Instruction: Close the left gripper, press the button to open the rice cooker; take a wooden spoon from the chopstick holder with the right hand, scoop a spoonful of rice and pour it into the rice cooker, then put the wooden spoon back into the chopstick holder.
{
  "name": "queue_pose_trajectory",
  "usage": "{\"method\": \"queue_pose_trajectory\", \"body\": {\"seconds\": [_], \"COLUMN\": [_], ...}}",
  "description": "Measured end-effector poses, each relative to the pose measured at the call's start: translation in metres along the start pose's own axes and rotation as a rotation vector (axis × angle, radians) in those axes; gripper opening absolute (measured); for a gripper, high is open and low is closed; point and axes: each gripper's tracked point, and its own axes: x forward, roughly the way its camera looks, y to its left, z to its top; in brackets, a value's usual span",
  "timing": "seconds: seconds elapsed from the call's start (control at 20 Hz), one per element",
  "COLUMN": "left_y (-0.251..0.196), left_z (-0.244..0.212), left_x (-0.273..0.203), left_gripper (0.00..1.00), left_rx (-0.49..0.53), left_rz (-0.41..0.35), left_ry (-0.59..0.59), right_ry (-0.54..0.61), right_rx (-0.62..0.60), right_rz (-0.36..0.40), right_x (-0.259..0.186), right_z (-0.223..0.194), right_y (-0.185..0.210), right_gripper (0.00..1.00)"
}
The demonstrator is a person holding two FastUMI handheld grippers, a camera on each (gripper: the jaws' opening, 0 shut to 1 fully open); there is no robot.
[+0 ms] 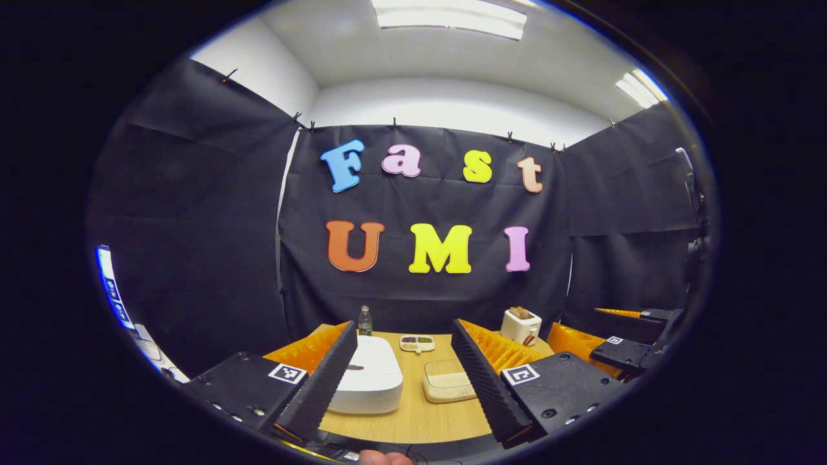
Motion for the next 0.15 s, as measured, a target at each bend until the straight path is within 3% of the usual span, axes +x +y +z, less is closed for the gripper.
{"method": "queue_pose_trajectory", "body": {"seconds": [0.15], "left_y": [0.0055], "left_z": [-0.0019], "left_x": [-0.0003], "left_gripper": [0.95], "left_rx": [-0.003], "left_rz": [0.008], "left_ry": [0.008], "right_ry": [0.005], "right_rx": [0.012], "right_rz": [-0.002], "right_x": [0.0033], "right_z": [-0.0005], "right_y": [-0.0021], "right_gripper": [0.96]}}
